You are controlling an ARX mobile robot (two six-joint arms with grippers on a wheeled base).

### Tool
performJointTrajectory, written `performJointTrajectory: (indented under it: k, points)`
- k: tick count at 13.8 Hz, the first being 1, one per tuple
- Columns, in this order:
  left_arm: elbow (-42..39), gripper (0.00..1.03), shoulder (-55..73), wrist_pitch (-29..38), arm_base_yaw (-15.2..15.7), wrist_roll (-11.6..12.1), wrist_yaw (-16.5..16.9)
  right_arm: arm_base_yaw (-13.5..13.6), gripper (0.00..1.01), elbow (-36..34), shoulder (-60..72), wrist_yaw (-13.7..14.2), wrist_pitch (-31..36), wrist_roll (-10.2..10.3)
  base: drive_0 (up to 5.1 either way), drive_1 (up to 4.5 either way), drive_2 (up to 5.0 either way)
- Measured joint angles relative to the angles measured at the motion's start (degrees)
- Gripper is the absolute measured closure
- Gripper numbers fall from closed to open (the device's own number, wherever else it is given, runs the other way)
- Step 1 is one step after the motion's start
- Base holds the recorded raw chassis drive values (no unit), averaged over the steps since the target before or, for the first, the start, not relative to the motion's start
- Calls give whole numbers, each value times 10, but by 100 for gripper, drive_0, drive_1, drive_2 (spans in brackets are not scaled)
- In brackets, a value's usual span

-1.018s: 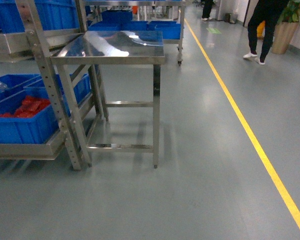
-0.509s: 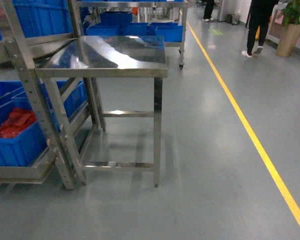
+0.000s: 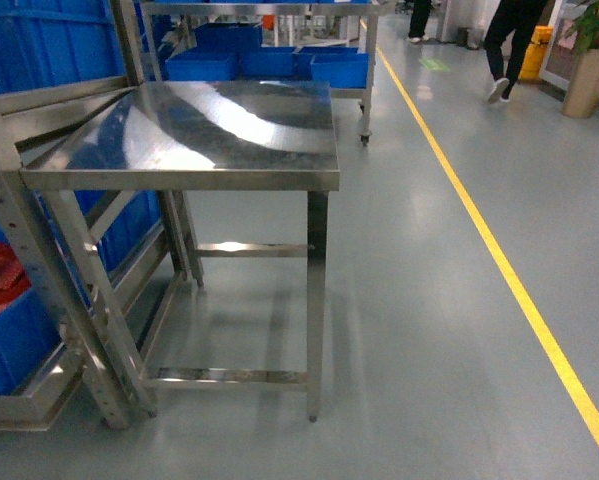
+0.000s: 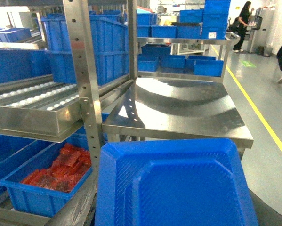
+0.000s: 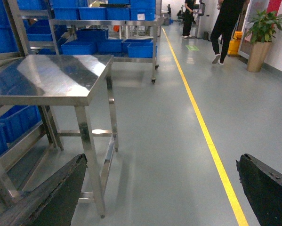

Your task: Pick blue part to blue bin on bottom shelf

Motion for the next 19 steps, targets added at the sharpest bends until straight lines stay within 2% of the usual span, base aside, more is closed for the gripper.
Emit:
performJointTrajectory:
  k: [6, 8, 19]
  points:
    - [0, 59, 5, -3, 0, 0, 0, 0, 3, 0, 0, 0, 2, 0, 1, 431, -429]
    - [0, 59, 2, -2, 0, 0, 0, 0, 3, 0, 0, 0, 0, 0, 0, 0, 0]
    - [0, 59, 1, 0, 0, 0, 0, 0, 3, 0, 0, 0, 1, 0, -494, 249, 249]
